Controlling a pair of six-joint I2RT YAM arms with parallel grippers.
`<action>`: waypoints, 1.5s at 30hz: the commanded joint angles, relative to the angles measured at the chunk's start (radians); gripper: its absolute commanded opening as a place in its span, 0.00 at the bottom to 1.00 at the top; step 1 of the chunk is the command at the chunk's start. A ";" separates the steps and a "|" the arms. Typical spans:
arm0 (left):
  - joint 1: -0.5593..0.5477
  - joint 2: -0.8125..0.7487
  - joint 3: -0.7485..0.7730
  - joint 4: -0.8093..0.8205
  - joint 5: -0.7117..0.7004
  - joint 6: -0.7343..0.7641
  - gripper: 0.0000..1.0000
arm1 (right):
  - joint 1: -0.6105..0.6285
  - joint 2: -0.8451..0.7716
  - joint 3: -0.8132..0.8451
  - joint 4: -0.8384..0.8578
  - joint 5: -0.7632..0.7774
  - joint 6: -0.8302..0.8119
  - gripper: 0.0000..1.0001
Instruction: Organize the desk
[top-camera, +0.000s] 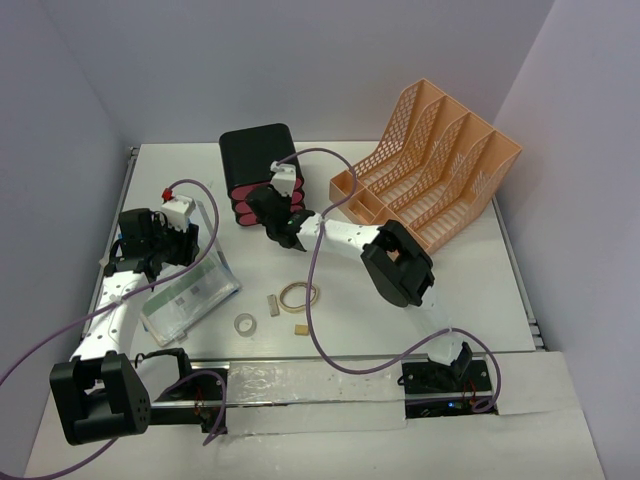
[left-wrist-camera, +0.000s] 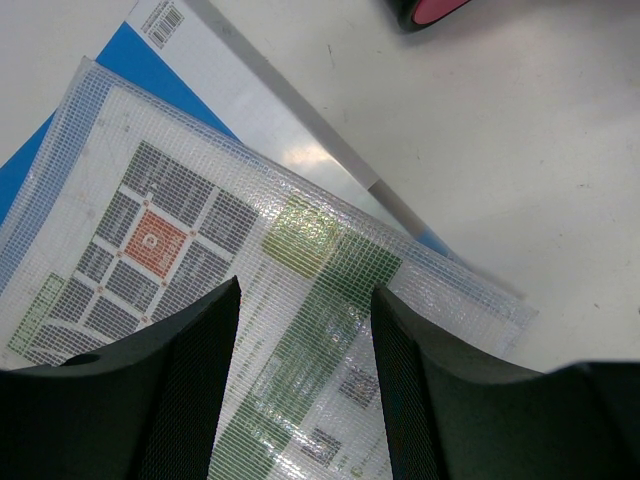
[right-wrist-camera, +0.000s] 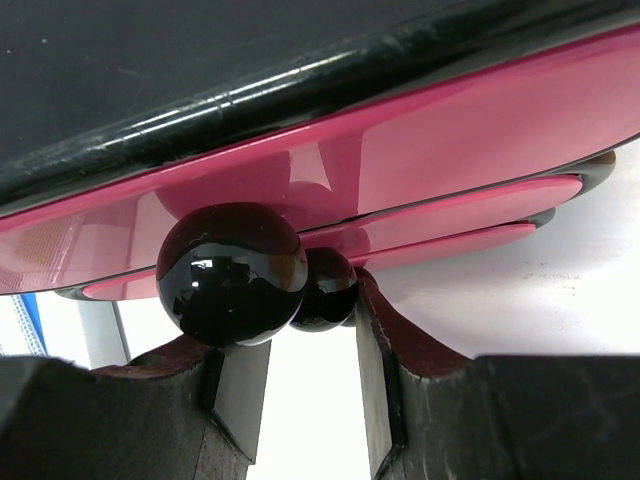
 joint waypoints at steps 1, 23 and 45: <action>0.007 -0.011 0.011 0.013 0.024 0.016 0.62 | -0.014 -0.042 -0.025 0.028 0.038 0.001 0.14; 0.008 -0.021 0.016 0.009 0.022 0.013 0.62 | 0.148 -0.298 -0.426 0.065 0.072 0.063 0.08; 0.008 -0.031 0.020 -0.003 0.034 0.017 0.62 | 0.298 -0.446 -0.476 -0.158 0.086 -0.019 0.60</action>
